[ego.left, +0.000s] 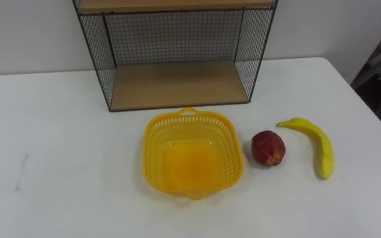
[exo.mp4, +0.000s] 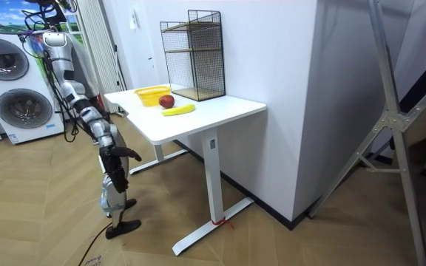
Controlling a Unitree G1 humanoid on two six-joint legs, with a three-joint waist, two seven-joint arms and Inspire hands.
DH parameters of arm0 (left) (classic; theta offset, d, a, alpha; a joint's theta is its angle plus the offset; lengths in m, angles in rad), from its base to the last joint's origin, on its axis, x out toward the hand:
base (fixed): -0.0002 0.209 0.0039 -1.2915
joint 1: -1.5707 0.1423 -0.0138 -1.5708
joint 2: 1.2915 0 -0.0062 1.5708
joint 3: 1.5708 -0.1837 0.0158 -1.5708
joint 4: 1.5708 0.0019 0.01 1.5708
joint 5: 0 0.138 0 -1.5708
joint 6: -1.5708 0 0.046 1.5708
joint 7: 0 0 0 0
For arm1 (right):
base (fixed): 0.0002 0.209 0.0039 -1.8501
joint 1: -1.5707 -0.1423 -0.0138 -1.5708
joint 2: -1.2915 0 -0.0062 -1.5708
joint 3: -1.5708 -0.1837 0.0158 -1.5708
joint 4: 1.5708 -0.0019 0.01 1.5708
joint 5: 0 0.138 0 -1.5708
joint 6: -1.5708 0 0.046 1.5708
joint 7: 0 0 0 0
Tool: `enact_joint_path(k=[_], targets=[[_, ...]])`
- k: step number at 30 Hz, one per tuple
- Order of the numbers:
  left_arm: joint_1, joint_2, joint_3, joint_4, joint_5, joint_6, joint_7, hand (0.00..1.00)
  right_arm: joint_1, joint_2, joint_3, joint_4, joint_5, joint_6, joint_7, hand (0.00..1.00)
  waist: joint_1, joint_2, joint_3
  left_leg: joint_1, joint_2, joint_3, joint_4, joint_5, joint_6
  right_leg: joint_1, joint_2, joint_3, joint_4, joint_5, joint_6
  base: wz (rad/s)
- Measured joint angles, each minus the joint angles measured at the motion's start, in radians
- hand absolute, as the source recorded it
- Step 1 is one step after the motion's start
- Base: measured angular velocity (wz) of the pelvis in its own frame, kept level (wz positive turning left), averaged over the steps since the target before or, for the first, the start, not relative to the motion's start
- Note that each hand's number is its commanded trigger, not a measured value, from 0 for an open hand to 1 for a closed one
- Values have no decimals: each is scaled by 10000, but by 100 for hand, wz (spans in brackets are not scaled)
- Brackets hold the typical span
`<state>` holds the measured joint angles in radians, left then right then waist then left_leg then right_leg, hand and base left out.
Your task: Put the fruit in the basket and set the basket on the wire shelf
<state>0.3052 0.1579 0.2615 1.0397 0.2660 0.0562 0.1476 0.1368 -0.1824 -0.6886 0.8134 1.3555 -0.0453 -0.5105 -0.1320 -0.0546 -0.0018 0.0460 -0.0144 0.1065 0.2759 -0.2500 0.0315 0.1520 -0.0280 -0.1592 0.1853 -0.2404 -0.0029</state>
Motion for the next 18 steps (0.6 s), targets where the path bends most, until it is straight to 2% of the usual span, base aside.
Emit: enact_joint_path(k=[2, 4, 6, 7, 10, 14, 18], targets=[[45, 30, 1, -41, 18, -65, 6, 0, -115, -263, -26, -1271, -946, -136, -793, 0, -29, -25, -9, -16, 6, 82, -13, 12, 10, -107, 16, 143, 39, -1, 1, -11], [35, 77, 2, -105, 115, -106, 5, 0, -182, -497, -85, -2958, -2854, -398, -1832, 0, -3, -77, -6, -86, -8, 81, -19, 15, 13, -132, 16, 149, 39, 6, 7, 0], [59, 79, 0, -226, 115, -128, -3, 0, -376, -652, -99, -4192, -4244, -484, -2474, 0, -9, -111, -8, -117, -4, 122, -9, 19, 16, -204, 18, 162, 27, 16, 11, -3], [-3, 98, -100, -225, 121, -126, -9, 0, -529, -819, -19, -4778, -5212, -541, -2822, 0, 32, -116, -6, -162, -4, 142, -12, 19, 16, -254, 18, 186, 30, 28, 13, -5], [-53, 145, -406, -198, 92, -135, -15, 0, -568, -965, 518, -6771, -7073, -586, -3424, 0, 195, -105, 5, -253, 23, 222, -57, 20, 16, -404, 30, 210, 43, 50, 7, -7], [-54, 199, -937, -42, 110, -134, -11, 0, -600, -1044, 1490, -7938, -9444, -652, -3560, 0, 548, -50, 6, -242, 23, 258, -103, 21, 16, -493, 20, 218, 50, 80, 0, -4], [-85, 180, -1100, 30, 117, -134, -66, 0, -591, -1045, 2297, -8504, -10379, -650, -3343, 0, 847, -44, 29, -246, 26, 257, -101, 21, 16, -495, 13, 200, 33, 86, 9, 0]])
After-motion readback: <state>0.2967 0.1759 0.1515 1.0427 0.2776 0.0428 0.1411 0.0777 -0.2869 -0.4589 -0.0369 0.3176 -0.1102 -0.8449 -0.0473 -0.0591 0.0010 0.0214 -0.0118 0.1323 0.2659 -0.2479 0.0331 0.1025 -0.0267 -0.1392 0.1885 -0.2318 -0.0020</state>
